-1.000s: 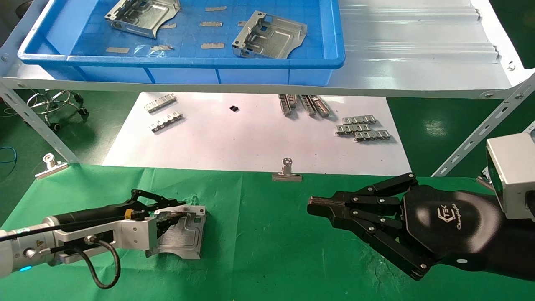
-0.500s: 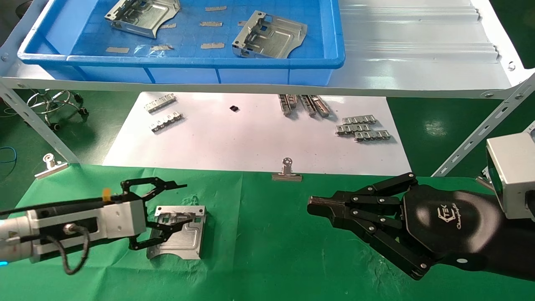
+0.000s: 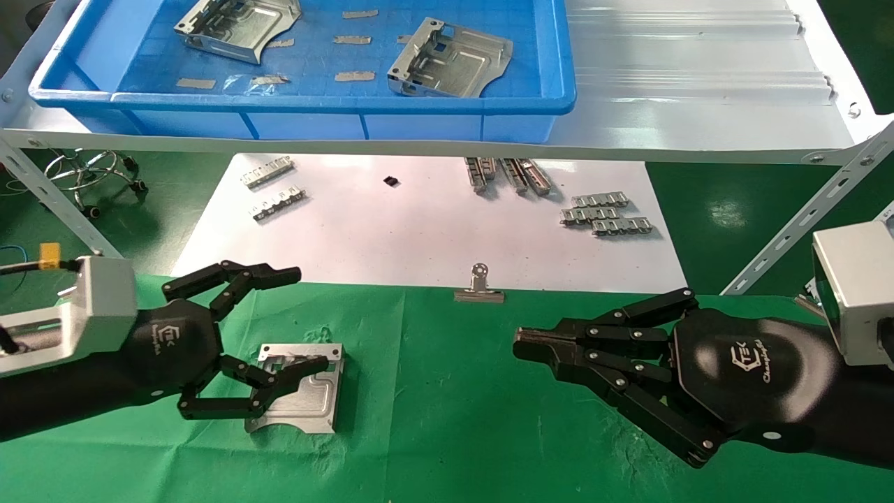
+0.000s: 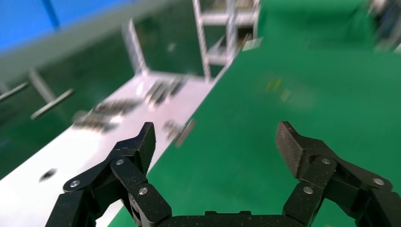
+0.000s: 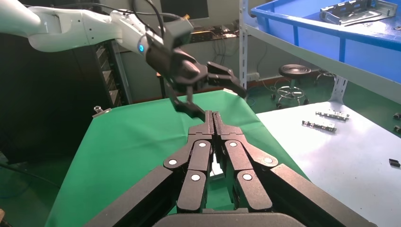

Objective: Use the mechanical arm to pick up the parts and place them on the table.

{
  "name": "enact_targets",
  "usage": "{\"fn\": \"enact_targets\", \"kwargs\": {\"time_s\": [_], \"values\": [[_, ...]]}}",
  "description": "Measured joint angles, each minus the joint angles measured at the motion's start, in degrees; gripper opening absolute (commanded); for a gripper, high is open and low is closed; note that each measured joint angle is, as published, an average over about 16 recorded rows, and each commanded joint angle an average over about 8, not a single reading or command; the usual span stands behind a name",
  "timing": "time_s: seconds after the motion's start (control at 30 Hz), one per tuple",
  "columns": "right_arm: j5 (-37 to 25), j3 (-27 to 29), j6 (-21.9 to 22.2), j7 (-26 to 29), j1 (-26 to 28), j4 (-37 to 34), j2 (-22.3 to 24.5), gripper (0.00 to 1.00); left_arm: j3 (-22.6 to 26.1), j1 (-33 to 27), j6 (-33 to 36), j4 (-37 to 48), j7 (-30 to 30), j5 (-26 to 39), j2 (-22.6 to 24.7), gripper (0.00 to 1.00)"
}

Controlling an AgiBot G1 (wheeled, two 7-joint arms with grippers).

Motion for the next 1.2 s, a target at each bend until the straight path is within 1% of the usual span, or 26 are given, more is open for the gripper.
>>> {"fn": "enact_targets", "kwargs": {"time_s": [0.2,1.2], "values": [[0.0,0.0,0.0,0.0,0.0,0.0,0.0,1.00,-1.3,0.1,2.5,0.6,-2.1,-2.3,0.2,1.00],[0.0,0.0,0.0,0.0,0.0,0.0,0.0,1.00,-7.2,0.4,10.6,-4.0,-12.4,-3.4,0.5,1.00]]}}
